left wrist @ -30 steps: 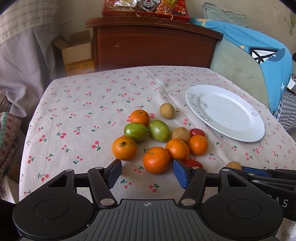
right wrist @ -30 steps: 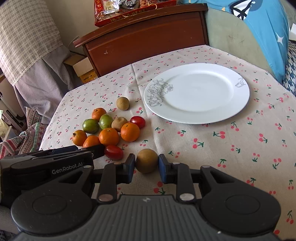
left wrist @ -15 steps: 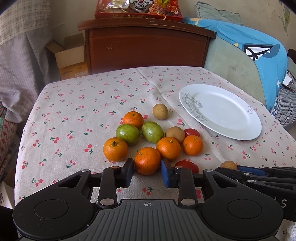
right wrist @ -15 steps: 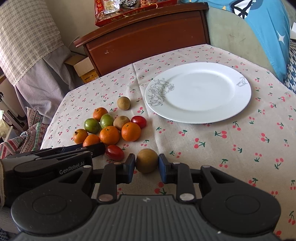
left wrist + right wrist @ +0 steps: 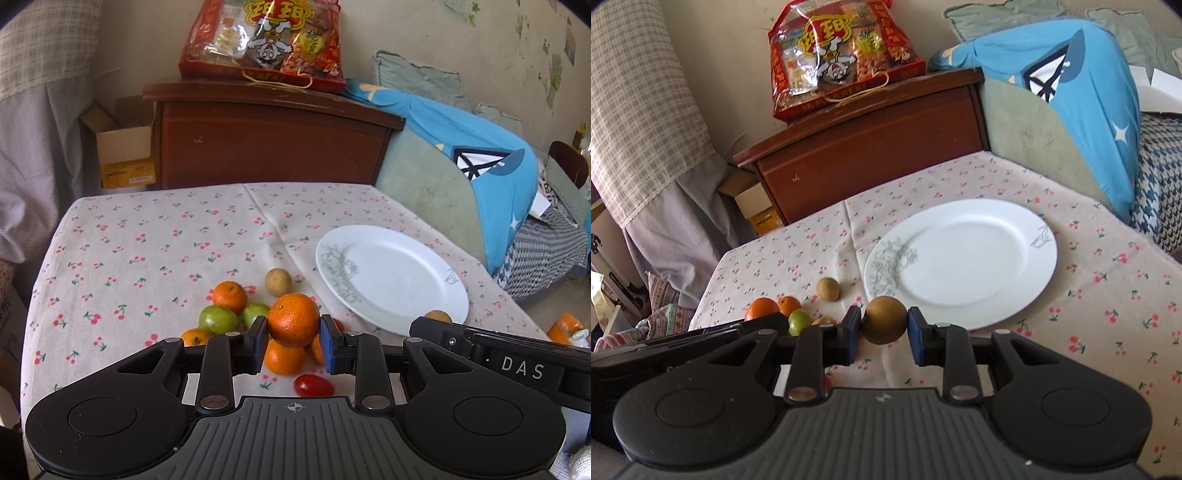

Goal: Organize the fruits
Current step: 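Carry the kiwi and orange onto the white plate and open both grippers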

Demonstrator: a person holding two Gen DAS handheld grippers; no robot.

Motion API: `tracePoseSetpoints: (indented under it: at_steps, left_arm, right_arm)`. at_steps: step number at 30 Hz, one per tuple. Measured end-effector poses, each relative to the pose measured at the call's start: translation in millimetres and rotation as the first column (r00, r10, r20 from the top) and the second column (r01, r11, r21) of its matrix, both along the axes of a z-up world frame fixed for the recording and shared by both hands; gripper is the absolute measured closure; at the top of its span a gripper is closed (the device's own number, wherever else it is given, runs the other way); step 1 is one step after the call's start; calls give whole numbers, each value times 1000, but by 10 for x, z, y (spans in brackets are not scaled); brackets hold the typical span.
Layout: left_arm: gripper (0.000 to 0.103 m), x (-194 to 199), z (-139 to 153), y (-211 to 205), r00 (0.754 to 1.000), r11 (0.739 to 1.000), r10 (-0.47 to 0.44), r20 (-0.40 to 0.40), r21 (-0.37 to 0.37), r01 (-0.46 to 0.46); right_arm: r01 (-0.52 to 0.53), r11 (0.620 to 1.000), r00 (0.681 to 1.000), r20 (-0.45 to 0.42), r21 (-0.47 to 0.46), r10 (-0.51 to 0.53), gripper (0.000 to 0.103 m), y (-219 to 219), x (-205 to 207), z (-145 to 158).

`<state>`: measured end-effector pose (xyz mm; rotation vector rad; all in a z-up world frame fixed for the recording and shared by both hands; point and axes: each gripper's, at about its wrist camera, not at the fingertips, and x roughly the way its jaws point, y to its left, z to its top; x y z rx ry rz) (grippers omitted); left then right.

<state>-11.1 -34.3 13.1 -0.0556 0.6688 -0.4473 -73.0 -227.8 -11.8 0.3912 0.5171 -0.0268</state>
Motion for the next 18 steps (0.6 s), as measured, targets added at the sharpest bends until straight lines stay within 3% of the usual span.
tracePoseSetpoints:
  at_steps: [7,18]
  left_arm:
    - [76,217,87,-288,999,998,-53,-5,-45,52]
    - [76,491,-184,-616,994,996,-84,-76,-43,81]
  right_arm:
    - [86,995,996,-13,45,-85,76,-268,114,-89]
    - [140,987,988,-70,80,-135,76,-389,276,-308]
